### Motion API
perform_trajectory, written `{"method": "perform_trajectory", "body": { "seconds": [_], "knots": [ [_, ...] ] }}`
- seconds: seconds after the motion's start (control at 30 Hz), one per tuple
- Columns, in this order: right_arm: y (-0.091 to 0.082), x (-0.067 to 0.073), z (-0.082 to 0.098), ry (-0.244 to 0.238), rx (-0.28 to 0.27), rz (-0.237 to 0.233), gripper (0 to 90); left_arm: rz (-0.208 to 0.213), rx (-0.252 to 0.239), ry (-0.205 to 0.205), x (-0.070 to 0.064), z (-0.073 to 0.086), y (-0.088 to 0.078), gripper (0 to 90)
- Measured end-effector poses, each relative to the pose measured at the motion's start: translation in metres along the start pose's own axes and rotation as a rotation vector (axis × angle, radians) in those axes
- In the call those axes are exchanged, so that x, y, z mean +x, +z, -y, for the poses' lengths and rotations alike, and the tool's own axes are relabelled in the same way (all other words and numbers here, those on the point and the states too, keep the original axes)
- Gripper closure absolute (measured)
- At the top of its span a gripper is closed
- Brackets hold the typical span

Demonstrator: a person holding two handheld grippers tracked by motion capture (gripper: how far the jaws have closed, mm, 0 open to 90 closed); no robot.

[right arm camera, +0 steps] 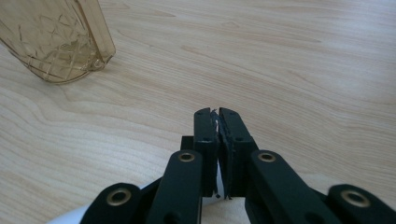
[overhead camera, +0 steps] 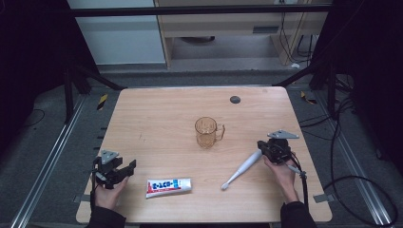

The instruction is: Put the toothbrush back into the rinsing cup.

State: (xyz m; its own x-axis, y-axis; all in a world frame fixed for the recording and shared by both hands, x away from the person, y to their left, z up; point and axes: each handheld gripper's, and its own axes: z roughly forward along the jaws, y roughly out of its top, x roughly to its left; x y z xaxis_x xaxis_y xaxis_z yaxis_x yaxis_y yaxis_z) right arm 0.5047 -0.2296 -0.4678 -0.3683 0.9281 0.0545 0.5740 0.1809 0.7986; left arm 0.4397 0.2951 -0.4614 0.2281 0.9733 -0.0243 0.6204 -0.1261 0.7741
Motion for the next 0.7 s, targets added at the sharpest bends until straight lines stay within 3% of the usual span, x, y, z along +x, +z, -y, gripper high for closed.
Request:
{"method": "perform_trajectory", "body": {
  "seconds": [0.1, 0.27, 0.7],
  "knots": [
    [0.005, 0.0, -0.001, -0.003, 0.005, -0.005, 88.7, 0.002, 0.003, 0.005, 0.0, 0.0, 0.0, 42.6],
    [0.019, 0.0, 0.003, -0.033, 0.062, 0.014, 90.0, 0.004, 0.006, 0.012, -0.001, 0.0, 0.001, 43.0],
    [0.017, 0.0, 0.007, -0.046, 0.095, 0.039, 89.4, 0.004, 0.01, 0.028, -0.002, 0.001, 0.001, 43.5]
  ]
}}
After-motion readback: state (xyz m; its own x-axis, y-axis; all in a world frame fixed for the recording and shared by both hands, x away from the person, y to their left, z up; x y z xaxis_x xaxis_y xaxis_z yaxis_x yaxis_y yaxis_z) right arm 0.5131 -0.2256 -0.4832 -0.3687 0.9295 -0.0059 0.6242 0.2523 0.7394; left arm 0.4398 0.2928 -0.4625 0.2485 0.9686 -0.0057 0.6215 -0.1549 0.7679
